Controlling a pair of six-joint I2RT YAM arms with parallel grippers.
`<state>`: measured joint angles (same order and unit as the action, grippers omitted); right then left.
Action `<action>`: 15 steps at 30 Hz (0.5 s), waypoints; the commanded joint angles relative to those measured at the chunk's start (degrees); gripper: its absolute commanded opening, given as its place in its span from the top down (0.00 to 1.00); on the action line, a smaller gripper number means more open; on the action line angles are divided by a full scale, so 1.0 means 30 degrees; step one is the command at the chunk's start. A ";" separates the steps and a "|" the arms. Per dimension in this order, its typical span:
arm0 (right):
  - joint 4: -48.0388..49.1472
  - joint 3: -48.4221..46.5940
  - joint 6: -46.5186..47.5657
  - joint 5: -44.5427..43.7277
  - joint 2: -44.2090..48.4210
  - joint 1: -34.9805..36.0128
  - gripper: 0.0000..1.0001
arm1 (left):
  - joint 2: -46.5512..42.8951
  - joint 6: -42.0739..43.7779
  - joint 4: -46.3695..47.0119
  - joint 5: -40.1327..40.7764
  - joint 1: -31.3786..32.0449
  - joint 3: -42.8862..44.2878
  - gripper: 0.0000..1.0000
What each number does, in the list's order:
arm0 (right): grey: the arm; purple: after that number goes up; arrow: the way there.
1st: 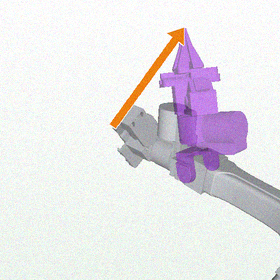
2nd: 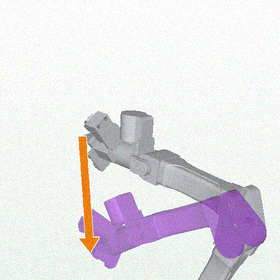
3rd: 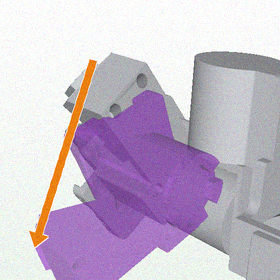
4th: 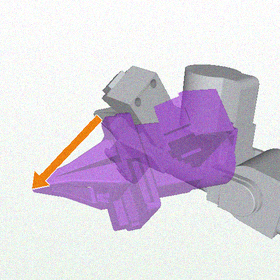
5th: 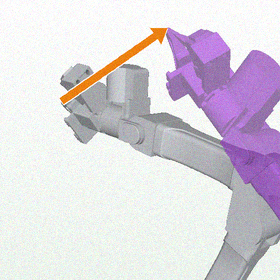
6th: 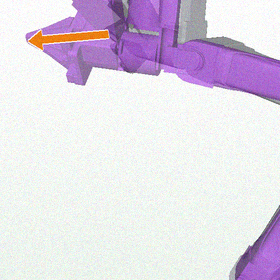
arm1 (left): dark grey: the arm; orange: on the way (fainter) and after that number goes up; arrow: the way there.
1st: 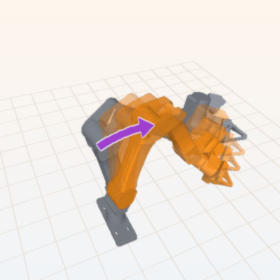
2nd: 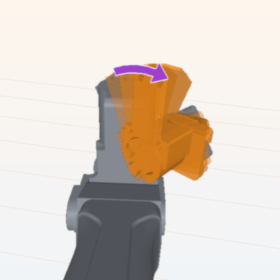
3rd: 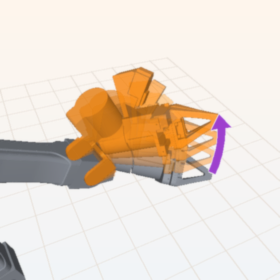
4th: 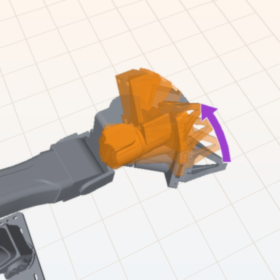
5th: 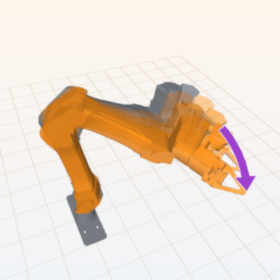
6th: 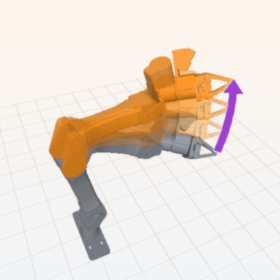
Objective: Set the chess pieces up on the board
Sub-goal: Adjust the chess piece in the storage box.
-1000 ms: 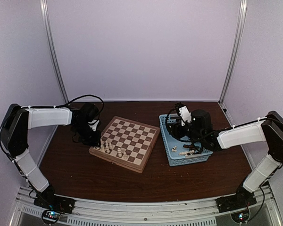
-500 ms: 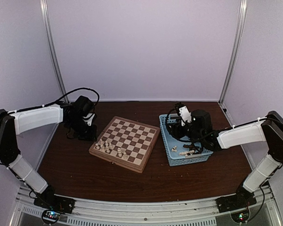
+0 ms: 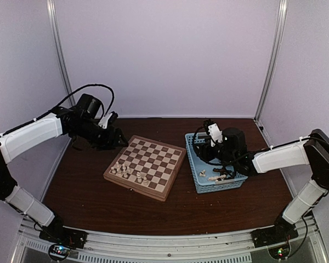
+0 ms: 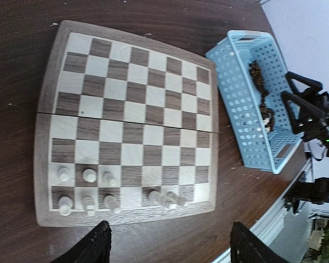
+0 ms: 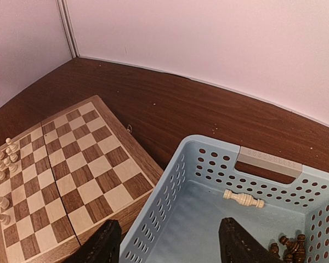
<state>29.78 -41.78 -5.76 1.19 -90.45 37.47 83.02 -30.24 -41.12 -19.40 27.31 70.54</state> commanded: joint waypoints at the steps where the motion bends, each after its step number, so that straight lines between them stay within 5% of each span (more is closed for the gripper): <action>1: 0.0089 -0.0385 0.0001 -0.0250 -0.0068 0.0008 0.36 | 0.0146 -0.1127 0.2557 -0.4526 -0.0109 0.0797 0.21; 9: -0.1335 -0.0813 -0.0870 -0.1361 0.0238 -0.0004 0.35 | 0.1384 -0.1058 0.4731 -0.7985 0.0383 0.0899 0.09; 15: -0.6201 -0.2697 -0.2973 -0.1922 0.0029 -0.0370 0.33 | 0.1616 -0.0727 0.4721 -0.8330 0.0506 0.1160 0.03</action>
<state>21.58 -45.67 -9.45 -1.93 -90.45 37.26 87.77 -33.19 -29.85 -41.36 28.51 71.83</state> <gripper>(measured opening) 0.663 0.960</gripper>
